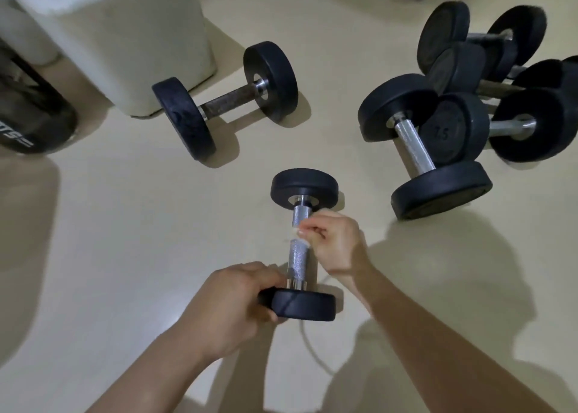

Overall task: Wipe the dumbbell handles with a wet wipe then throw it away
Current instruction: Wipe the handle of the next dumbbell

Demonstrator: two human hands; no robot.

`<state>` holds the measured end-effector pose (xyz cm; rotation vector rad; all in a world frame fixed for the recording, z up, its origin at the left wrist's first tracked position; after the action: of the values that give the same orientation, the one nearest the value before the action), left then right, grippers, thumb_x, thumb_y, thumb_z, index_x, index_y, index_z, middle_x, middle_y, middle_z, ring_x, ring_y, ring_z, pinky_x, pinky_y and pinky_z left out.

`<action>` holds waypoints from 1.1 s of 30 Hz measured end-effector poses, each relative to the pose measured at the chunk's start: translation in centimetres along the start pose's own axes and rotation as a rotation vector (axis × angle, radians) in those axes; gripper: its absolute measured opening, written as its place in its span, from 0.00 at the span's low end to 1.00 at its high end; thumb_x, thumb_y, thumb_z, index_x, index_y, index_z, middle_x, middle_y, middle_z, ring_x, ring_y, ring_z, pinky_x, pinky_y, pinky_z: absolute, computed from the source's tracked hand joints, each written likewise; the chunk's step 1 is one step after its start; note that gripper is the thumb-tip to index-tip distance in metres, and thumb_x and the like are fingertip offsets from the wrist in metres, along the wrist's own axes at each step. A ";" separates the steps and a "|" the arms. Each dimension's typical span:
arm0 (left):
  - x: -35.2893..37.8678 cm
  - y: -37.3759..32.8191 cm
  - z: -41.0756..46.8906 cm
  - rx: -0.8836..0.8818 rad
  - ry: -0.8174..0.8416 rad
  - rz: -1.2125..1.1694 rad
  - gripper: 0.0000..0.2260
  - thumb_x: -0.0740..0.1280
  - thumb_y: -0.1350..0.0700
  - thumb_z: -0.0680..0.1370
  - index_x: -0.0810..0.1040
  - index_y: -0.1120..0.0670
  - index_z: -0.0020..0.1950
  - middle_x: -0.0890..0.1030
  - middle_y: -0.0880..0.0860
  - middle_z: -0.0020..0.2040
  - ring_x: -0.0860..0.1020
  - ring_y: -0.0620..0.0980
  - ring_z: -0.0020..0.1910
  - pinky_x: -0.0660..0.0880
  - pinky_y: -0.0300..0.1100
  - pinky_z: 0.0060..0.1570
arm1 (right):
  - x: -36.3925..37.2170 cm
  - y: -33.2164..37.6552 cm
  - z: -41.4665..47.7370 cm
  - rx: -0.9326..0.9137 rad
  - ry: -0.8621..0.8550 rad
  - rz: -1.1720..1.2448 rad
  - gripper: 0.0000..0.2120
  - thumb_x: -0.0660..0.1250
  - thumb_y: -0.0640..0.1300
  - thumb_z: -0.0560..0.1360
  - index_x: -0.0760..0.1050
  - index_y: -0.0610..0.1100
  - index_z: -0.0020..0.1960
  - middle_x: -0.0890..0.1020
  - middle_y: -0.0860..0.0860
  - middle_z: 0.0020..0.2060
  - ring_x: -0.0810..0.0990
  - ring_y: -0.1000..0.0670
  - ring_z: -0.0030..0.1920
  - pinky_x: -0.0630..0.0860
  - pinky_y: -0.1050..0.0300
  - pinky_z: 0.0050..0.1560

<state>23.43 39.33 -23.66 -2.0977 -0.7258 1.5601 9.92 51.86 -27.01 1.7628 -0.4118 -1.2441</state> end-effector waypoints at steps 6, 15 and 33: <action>0.1 0.3 -1.4 0.020 0.069 0.227 0.15 0.65 0.53 0.66 0.69 0.46 0.51 0.74 0.44 0.44 0.76 0.50 0.41 0.74 0.46 0.41 | 1.2 0.0 -2.4 0.024 0.049 -0.012 0.07 0.72 0.35 0.69 0.83 0.47 0.37 0.76 0.58 0.32 0.74 0.62 0.33 0.66 0.70 0.35; -0.9 2.1 -1.3 -0.173 0.117 0.148 0.14 0.62 0.42 0.67 0.67 0.47 0.46 0.77 0.46 0.44 0.77 0.51 0.44 0.74 0.47 0.44 | 2.4 1.5 -2.3 0.044 0.148 0.015 0.05 0.73 0.33 0.68 0.84 0.41 0.39 0.78 0.46 0.34 0.74 0.60 0.34 0.65 0.73 0.35; -1.7 4.9 -2.9 -0.302 0.053 0.062 0.25 0.58 0.26 0.64 0.68 0.43 0.49 0.73 0.43 0.45 0.75 0.45 0.41 0.74 0.42 0.44 | 5.0 4.1 0.9 -0.024 -0.033 -0.114 0.07 0.69 0.40 0.72 0.82 0.50 0.43 0.76 0.55 0.35 0.71 0.57 0.37 0.64 0.77 0.36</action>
<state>26.63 34.35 -24.60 -2.3876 -0.9355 1.4968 12.20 45.71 -26.59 1.7677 -0.3178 -1.3541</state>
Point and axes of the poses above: each hand's wrist, its own z-axis towards the middle knuckle, its own x-axis out of the palm, y = z × x, the point moved 4 cm from there along z, towards the middle knuckle
